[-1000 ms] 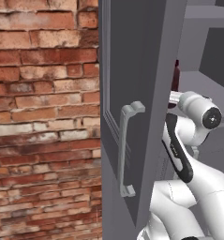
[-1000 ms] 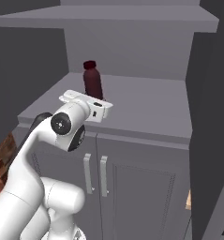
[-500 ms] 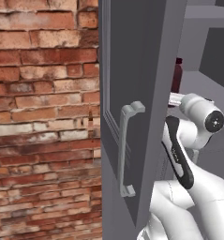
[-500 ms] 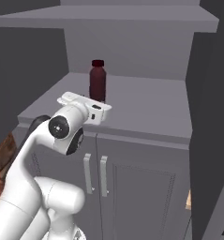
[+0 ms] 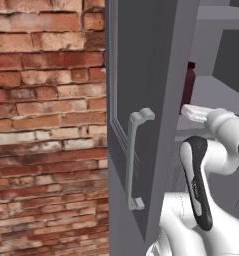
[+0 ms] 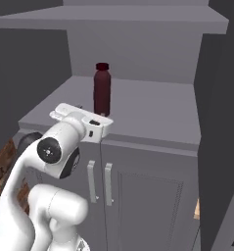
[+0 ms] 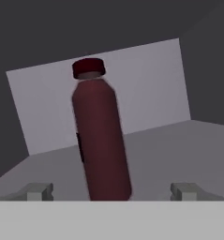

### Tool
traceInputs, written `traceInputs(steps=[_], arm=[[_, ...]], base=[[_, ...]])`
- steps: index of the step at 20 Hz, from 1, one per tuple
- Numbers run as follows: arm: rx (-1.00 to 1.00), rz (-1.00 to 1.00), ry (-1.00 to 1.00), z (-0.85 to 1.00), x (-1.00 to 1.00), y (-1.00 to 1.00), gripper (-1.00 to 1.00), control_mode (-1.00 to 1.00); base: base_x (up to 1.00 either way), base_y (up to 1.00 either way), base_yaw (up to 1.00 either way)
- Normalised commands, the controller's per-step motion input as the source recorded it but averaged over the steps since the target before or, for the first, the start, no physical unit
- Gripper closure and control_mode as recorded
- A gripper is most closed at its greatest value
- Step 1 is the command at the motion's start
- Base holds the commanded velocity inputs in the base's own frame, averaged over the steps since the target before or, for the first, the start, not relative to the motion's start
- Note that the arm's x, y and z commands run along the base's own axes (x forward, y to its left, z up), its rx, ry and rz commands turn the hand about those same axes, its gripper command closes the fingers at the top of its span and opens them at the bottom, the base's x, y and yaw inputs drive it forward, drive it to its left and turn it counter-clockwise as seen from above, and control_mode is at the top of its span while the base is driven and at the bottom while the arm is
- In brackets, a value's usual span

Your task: Pick the juice from the counter and place it in the open cabinet.

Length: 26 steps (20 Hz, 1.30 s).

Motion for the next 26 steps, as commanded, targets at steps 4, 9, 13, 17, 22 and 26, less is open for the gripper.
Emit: traceInputs(steps=[4,9,13,17,22,26], arm=[[-0.01,0.0,-0.1,0.1,-0.77,0.02,-1.0,-1.0],[-0.02,0.0,-0.02,0.15,-0.61,0.0,-1.0,-1.0],[-0.05,0.0,0.0,0.08,-0.57,0.0,-1.0,-1.0],[-0.05,0.02,0.0,0.04,-0.73,0.0,-1.0,-1.0],[-0.05,0.06,0.0,0.0,-0.8,0.0,-1.0,-1.0],[-0.04,0.08,0.0,0.0,-0.81,0.0,-1.0,-1.0]], base=[[0.0,0.0,0.0],[0.0,0.0,0.0],[0.0,0.0,0.0],[0.0,0.0,0.0],[0.0,0.0,0.0],[0.0,0.0,0.0]])
